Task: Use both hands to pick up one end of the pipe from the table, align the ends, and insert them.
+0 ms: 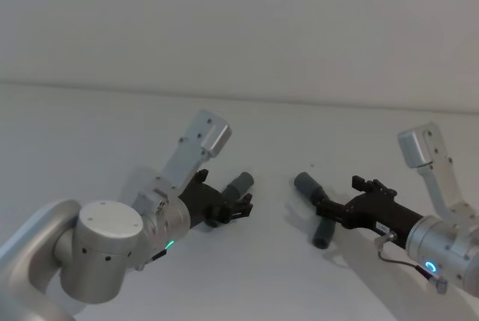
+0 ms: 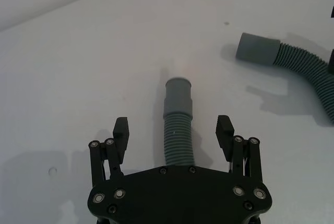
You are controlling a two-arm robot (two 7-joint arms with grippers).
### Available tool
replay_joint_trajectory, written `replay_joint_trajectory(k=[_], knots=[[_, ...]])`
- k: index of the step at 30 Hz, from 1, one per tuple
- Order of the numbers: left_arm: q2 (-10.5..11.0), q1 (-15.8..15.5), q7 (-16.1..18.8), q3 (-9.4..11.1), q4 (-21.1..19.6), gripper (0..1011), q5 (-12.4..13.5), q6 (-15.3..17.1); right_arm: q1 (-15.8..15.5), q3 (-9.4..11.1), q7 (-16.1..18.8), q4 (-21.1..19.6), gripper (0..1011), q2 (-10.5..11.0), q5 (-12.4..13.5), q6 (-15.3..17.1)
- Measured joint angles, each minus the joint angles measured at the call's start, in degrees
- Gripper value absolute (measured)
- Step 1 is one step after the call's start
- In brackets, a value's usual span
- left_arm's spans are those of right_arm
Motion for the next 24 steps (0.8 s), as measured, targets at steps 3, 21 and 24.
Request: replay_joint_trajectory(k=[3, 21, 24], knots=[[0.0, 0.4, 0.1, -0.2, -0.2, 1001, 0.1, 0.1, 0.2, -0.5, -0.1, 0.7, 1002, -0.2, -0.5, -0.6], [0.7, 0.8, -1.0, -0.9, -0.3, 1001, 0.8, -0.3, 1.2, -2.0, -1.4, 4.6, 1002, -2.5, -2.8, -2.6], [0.8, 0.4, -1.7, -0.9, 0.2, 1001, 0.9, -0.6, 1.2, -2.1, -1.5, 5.1, 1002, -2.8, -3.1, -2.6]])
